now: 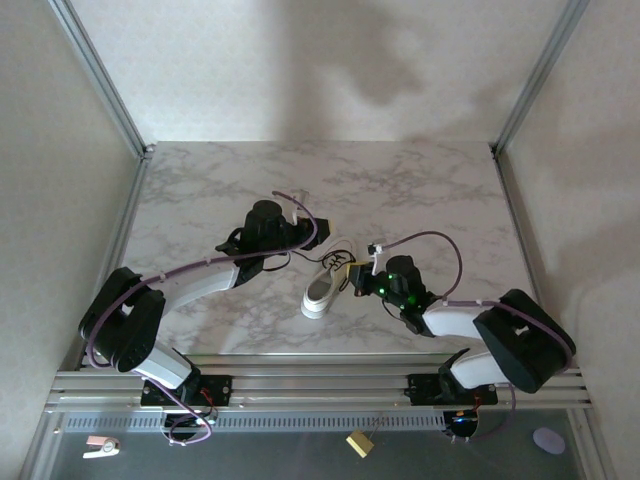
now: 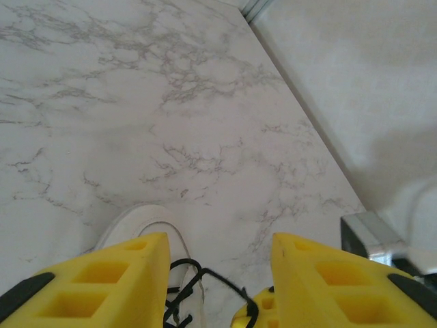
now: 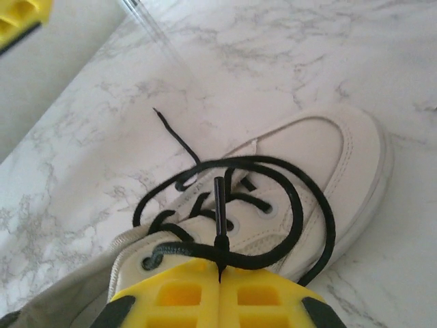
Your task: Tie the shoes
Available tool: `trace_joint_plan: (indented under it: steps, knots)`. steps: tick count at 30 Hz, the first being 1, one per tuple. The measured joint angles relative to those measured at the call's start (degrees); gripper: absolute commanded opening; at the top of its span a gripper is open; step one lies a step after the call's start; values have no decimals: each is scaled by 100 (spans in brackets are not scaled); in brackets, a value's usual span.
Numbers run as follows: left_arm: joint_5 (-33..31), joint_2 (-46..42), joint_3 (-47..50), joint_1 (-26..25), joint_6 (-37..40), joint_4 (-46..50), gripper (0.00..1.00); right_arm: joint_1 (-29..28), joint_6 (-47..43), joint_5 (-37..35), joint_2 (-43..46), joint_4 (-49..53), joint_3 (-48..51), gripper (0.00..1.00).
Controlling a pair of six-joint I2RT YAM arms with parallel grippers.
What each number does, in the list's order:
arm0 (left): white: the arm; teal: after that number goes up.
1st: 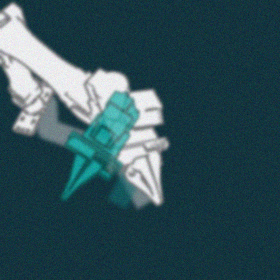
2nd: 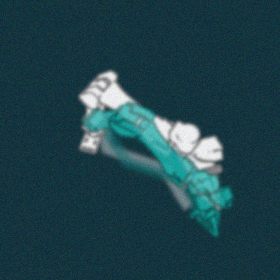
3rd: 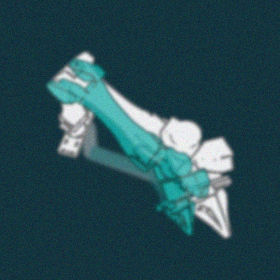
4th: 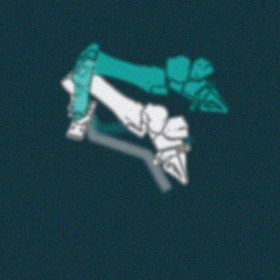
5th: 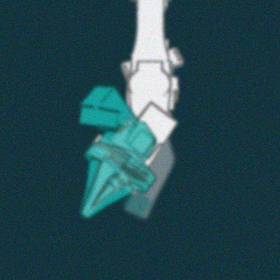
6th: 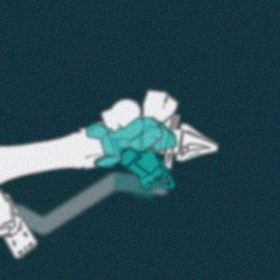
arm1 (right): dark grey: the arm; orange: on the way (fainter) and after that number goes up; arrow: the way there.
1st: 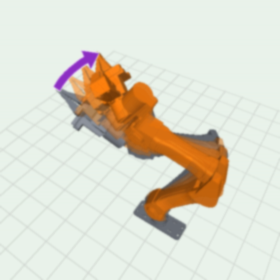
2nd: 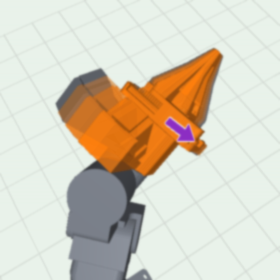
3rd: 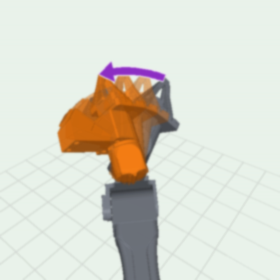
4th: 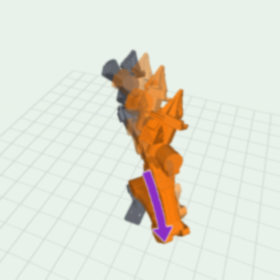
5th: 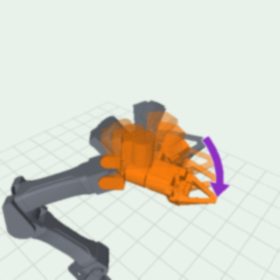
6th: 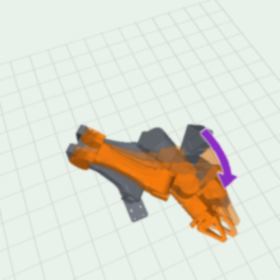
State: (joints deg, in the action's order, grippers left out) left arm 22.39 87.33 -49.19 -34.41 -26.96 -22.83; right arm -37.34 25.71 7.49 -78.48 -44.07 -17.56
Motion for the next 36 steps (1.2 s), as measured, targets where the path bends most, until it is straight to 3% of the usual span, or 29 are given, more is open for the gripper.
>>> trace_joint_plan:
  steps: [5,13,22,28,36]
  knots:
    - [70,0,35,0,0,-79,41,103,-144,24,299,28,7,0]
    - [507,31,90,0,-118,-487,47,138,-542,354,348,63,4,0]
    - [1067,466,282,-162,-678,-1246,44,138,-737,820,348,13,-46,0]
    - [1154,737,282,-466,-868,-1423,41,138,-734,885,372,13,-50,0]
    - [1150,828,282,-501,-931,-1460,38,138,-734,859,560,17,-50,0]
